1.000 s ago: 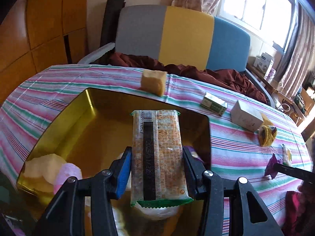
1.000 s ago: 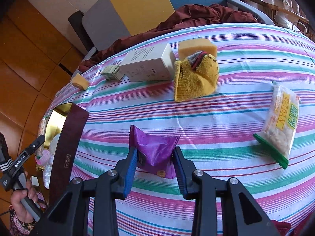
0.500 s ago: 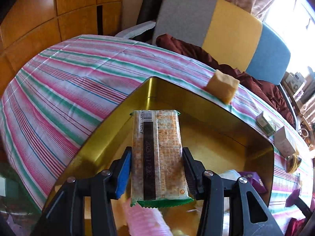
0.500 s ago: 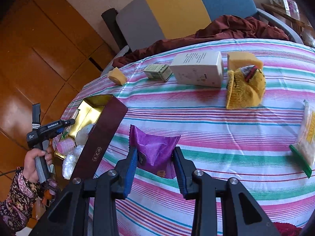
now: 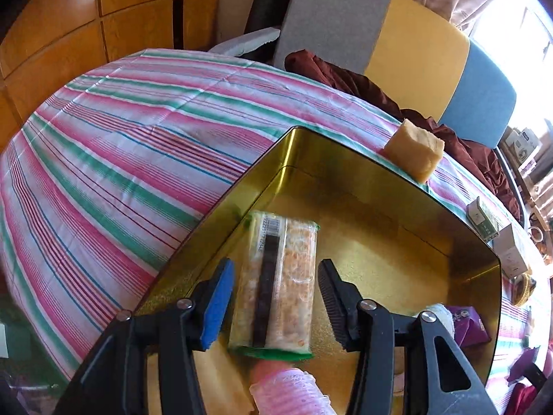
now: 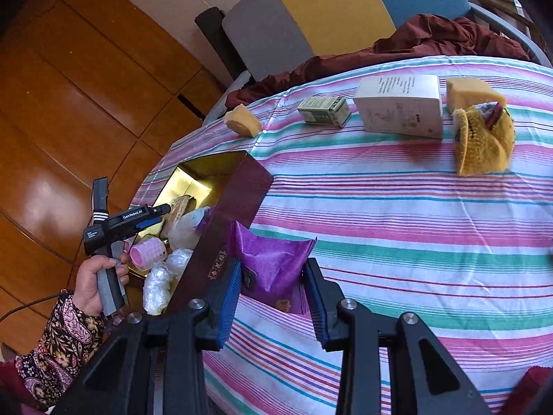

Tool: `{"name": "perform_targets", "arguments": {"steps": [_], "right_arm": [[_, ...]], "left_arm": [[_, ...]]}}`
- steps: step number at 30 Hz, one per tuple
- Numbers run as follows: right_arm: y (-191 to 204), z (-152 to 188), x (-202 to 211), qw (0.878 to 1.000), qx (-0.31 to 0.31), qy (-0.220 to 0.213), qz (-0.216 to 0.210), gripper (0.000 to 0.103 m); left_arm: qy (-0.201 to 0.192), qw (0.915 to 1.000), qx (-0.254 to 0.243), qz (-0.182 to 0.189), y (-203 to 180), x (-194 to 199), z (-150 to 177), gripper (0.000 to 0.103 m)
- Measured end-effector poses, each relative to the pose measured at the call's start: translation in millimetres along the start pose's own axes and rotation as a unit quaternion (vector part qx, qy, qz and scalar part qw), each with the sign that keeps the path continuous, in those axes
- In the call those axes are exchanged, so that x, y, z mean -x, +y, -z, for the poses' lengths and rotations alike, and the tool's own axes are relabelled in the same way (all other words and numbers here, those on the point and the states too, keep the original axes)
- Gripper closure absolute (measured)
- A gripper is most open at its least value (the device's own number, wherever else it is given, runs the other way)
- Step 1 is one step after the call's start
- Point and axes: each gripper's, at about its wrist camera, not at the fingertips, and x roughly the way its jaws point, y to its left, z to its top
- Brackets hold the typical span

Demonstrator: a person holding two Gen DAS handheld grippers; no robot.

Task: Organize objects
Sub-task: 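Lower the cracker bar into the tray with the left gripper while the right gripper carries the purple packet over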

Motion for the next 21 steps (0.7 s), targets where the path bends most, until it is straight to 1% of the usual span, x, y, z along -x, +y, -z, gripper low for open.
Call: {"name": "perform_targets", "arguments": {"steps": [2, 4, 6, 9, 11, 14, 16, 21], "right_arm": [[4.7, 0.4, -2.6, 1.0, 0.0, 0.001, -0.006, 0.067], [9.5, 0.9, -5.2, 1.0, 0.001, 0.003, -0.012, 0.067], [14.3, 1.6, -7.4, 1.0, 0.003, 0.004, -0.018, 0.067], [21.3, 2.8, -10.6, 1.0, 0.005, 0.005, -0.024, 0.067], [24.5, 3.1, -13.0, 1.0, 0.004, 0.006, -0.026, 0.067], [29.6, 2.5, -16.0, 1.0, 0.001, 0.006, -0.03, 0.067], [35.3, 0.3, -17.1, 0.999, 0.001, 0.004, -0.033, 0.067], [63.0, -10.9, -26.2, 0.999, 0.022, 0.0, -0.044, 0.067]], "left_arm": [[-0.008, 0.9999, 0.0, -0.005, 0.8, 4.2, 0.9, 0.039], [-0.018, 0.9998, 0.005, -0.006, 2.4, 10.2, 2.0, 0.038], [-0.033, 0.9993, 0.012, -0.011, 4.1, 18.7, 4.7, 0.029], [-0.056, 0.998, 0.025, -0.015, 6.2, 33.2, 12.4, 0.019], [-0.066, 0.9971, 0.035, -0.014, 8.0, 41.6, 18.6, 0.016], [-0.078, 0.9957, 0.05, -0.006, 9.8, 52.3, 30.7, 0.016], [-0.085, 0.995, 0.051, -0.007, 9.7, 59.3, 38.8, 0.016], [-0.107, 0.9933, 0.041, -0.017, 2.1, 75.4, 65.5, 0.009]]}}
